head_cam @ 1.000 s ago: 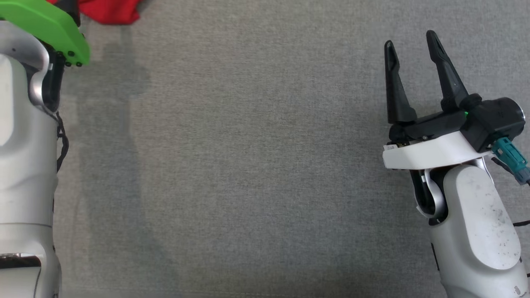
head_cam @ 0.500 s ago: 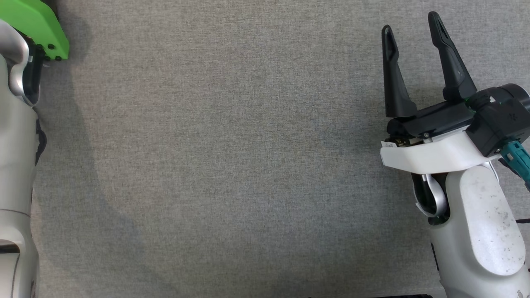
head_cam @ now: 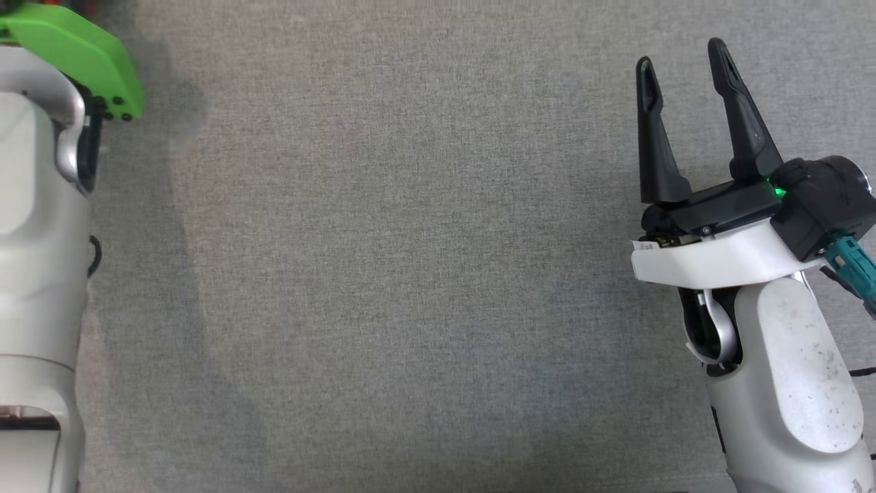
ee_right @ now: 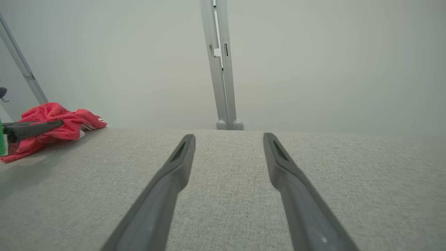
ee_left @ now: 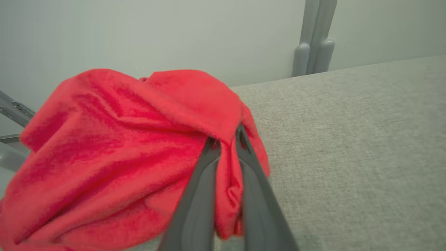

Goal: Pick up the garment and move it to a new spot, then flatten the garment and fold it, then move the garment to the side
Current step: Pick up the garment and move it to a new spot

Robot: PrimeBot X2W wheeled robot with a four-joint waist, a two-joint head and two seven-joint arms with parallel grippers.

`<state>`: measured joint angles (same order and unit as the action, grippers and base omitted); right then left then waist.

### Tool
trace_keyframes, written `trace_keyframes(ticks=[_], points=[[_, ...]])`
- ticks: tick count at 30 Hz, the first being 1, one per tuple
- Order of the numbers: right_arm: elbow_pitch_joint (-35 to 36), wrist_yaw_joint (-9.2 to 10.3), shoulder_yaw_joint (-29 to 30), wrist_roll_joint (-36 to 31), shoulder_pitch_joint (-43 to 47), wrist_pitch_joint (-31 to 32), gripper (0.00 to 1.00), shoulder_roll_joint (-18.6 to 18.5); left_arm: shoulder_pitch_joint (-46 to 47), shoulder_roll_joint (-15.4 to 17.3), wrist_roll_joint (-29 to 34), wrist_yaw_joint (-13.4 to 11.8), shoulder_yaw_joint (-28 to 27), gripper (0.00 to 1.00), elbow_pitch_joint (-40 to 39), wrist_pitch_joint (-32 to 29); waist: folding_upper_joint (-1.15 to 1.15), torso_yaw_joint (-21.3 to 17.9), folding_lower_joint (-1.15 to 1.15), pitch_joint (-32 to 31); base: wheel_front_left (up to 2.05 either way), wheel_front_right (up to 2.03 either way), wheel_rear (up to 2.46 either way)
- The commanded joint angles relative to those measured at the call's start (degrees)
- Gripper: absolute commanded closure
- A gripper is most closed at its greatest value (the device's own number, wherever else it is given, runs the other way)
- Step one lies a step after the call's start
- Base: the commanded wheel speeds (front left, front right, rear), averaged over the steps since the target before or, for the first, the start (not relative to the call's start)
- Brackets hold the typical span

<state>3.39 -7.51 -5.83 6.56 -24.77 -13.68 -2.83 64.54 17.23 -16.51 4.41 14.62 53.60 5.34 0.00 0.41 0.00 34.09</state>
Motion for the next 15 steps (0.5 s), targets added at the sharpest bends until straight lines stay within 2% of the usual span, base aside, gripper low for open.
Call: trace_keyframes(ticks=[1, 6, 15], points=[[-0.7, 0.04, 0.2, 0.6, 1.1, -0.5, 0.0, -0.1, -1.6, -0.5, 0.9, 0.5, 0.7, 1.0, -0.9, 1.4, 0.0, -0.3, 0.0, -4.2, 0.0, 0.0, 0.0], [-2.6, 0.04, 1.4, 1.7, 2.9, -1.1, 0.0, -0.1, -4.7, -3.1, 1.3, 1.2, 3.3, 1.0, -5.1, 4.9, 0.0, -1.2, 0.0, -10.0, 0.0, 0.0, 0.0], [-4.9, 0.04, 4.6, 2.5, 7.7, -1.5, 0.0, -0.1, -10.4, -11.1, -0.1, 2.0, 9.4, 1.0, -18.2, 5.6, 0.0, -4.2, 0.0, -19.1, 0.0, 0.0, 0.0]])
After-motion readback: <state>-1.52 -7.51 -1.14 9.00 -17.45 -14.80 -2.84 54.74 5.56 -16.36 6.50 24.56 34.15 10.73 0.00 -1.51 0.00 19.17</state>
